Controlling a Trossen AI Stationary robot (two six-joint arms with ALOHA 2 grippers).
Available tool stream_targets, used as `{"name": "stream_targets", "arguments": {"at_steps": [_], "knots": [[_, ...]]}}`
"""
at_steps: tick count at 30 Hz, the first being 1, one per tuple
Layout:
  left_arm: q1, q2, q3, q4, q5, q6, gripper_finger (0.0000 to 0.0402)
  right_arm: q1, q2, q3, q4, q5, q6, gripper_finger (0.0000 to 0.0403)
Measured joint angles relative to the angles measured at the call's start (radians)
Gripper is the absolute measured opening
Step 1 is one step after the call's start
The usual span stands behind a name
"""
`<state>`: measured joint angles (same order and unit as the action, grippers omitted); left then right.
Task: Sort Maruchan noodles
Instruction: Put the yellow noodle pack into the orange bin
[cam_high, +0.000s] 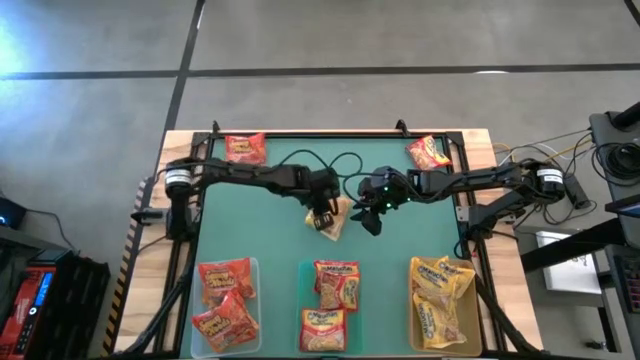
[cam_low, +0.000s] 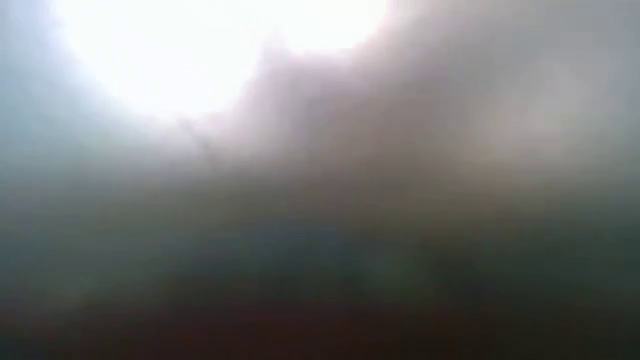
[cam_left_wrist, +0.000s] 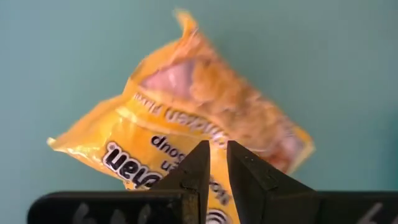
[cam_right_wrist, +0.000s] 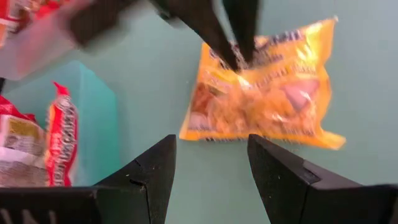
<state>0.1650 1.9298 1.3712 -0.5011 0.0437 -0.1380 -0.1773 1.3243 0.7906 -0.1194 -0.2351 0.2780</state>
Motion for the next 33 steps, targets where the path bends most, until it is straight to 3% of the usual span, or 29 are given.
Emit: {"name": "stream_targets", "arguments": {"at_steps": [5,9,14,19,25,28,33], "knots": [[-0.012,-0.069,-0.029,-0.030,-0.005,-0.029,0.0039,-0.007,0.002,0.000,-0.115,0.005,0.010,0.0195],[-0.040,-0.080,-0.136,0.052,-0.014,-0.119,0.0039,-0.006,0.008,-0.004,-0.140,0.028,-0.008,0.0206],[-0.070,-0.093,-0.238,0.122,-0.104,-0.197,0.0039,-0.020,0.014,-0.006,-0.145,0.130,-0.054,0.0196],[-0.107,-0.127,-0.300,0.191,-0.203,-0.244,0.0039,-0.075,0.017,-0.006,-0.142,0.133,-0.082,0.0170],[-0.120,-0.117,-0.361,0.339,-0.229,-0.265,0.0039,-0.163,0.019,-0.008,-0.118,0.065,-0.094,0.0157],[-0.119,-0.104,-0.394,0.442,-0.232,-0.265,0.0039,-0.195,0.023,-0.009,-0.096,-0.008,-0.069,0.0169],[-0.120,-0.075,-0.427,0.591,-0.270,-0.234,0.0039,-0.206,0.023,-0.013,-0.054,-0.008,0.007,0.0205]]}}
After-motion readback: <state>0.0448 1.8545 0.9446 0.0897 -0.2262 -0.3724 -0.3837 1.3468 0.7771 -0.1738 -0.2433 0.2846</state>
